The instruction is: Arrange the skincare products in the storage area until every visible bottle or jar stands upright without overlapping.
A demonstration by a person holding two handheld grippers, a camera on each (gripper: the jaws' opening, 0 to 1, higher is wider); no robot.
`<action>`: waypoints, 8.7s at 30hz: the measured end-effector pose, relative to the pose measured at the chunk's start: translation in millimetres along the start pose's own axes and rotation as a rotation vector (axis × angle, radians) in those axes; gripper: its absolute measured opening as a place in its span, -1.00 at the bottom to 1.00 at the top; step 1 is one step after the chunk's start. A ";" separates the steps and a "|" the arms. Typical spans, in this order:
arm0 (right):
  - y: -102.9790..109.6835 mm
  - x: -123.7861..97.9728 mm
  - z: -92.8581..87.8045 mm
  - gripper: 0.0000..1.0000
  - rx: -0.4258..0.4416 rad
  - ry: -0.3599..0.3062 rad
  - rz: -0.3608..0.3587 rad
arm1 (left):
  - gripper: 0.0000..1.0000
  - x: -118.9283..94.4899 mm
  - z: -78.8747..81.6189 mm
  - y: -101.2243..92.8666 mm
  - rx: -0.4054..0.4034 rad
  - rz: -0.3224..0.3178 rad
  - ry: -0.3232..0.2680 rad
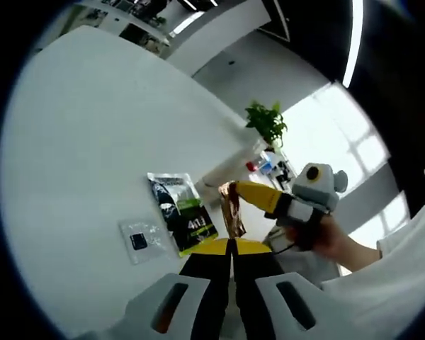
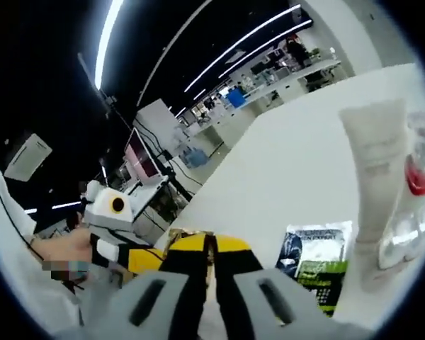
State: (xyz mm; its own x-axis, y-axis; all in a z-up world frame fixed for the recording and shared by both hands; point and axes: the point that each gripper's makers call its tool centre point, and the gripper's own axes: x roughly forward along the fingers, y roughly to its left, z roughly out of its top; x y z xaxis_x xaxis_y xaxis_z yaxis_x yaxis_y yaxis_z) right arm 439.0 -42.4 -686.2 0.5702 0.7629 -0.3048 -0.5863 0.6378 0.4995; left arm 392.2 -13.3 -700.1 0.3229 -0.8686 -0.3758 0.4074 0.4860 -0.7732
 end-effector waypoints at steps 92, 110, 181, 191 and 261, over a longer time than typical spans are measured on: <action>-111.4 111.3 -64.7 -0.98 -0.668 0.451 -0.305 | -1.00 19.2 17.7 149.5 0.182 0.404 0.021; -112.8 111.0 -63.7 -0.97 -0.704 0.474 -0.280 | -0.70 60.1 37.8 140.3 0.591 0.392 0.125; -112.7 63.1 -54.2 -0.60 -0.581 0.421 -0.351 | -0.60 74.8 35.0 143.3 0.717 0.511 0.125; -113.1 61.3 -55.3 -0.61 -0.563 0.421 -0.353 | -0.60 75.8 35.2 144.8 0.696 0.549 0.102; -80.2 -158.8 -43.0 0.99 -0.294 0.081 -0.457 | 0.94 -46.5 -20.9 27.1 0.581 0.525 -0.144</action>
State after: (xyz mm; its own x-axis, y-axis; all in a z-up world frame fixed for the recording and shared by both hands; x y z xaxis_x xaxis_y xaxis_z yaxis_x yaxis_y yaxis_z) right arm 370.8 -210.2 -712.7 0.7652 0.3991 -0.5052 -0.4318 0.9002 0.0571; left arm 370.4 38.2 -714.3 0.6876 -0.5102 -0.5166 0.5389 0.8355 -0.1079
